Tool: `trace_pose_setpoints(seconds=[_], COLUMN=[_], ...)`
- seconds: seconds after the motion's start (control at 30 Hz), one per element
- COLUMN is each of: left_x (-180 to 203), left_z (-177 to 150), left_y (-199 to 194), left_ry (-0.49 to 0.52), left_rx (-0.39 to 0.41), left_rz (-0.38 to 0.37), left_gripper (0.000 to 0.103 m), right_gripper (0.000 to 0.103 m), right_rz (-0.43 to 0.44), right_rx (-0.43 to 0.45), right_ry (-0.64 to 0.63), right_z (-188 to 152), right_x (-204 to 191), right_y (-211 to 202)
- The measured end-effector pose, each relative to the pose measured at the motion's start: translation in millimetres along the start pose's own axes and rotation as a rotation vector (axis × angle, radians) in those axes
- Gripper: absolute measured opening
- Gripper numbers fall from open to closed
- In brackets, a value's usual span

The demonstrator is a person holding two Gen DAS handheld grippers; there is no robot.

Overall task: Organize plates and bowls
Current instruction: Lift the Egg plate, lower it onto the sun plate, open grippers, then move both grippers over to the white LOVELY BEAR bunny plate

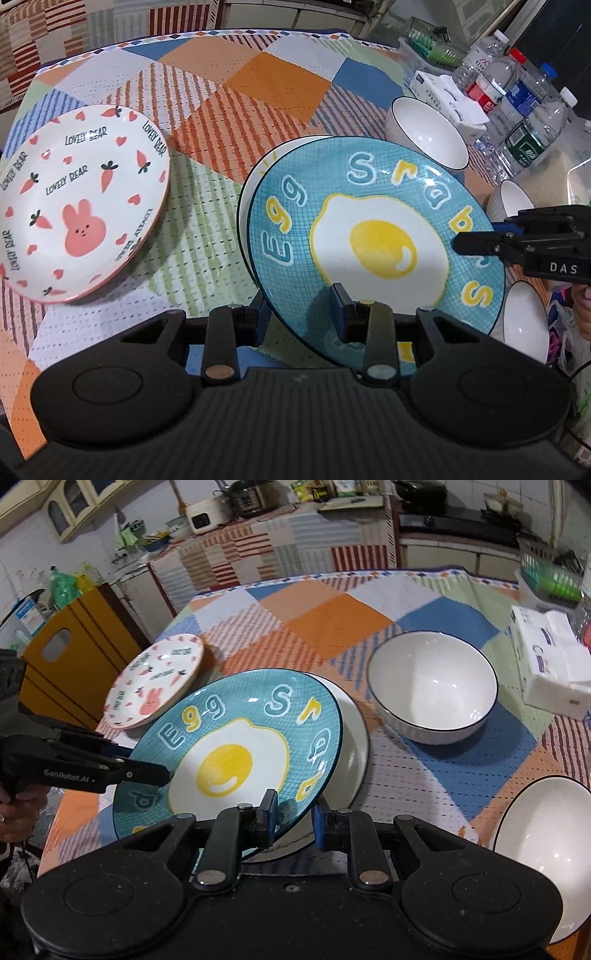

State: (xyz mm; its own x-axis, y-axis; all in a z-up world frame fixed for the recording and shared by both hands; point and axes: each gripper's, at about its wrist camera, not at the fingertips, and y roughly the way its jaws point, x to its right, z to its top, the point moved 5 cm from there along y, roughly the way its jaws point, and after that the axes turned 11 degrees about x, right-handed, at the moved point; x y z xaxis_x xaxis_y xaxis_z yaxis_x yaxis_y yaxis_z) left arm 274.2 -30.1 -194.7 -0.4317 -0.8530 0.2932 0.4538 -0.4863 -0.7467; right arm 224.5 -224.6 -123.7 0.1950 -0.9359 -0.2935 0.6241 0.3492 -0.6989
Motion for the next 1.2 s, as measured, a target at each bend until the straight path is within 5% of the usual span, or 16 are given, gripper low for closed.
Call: trace_pose_setpoints(seconds=[0.6,1.0,1.2], left_x=[0,12,19], left_z=[0,-7,-3], left_y=[14,13,-10], left_ry=[-0.01,0.042,0.045], left_rx=[-0.075,-0.106,-0.075], left_rz=[0.069,0.102,0.106], left_gripper=[0.033,0.032,0.032], right_gripper=[0.026,0.032,0.032], right_rz=[-0.073,-0.304,-0.274], right_rx=[-0.031,-0.062,-0.005], right_ry=[-0.03,-0.233,-0.236], right_z=[-3,-6,2], right_x=[3,-18,-29], right_y=[20,30,19])
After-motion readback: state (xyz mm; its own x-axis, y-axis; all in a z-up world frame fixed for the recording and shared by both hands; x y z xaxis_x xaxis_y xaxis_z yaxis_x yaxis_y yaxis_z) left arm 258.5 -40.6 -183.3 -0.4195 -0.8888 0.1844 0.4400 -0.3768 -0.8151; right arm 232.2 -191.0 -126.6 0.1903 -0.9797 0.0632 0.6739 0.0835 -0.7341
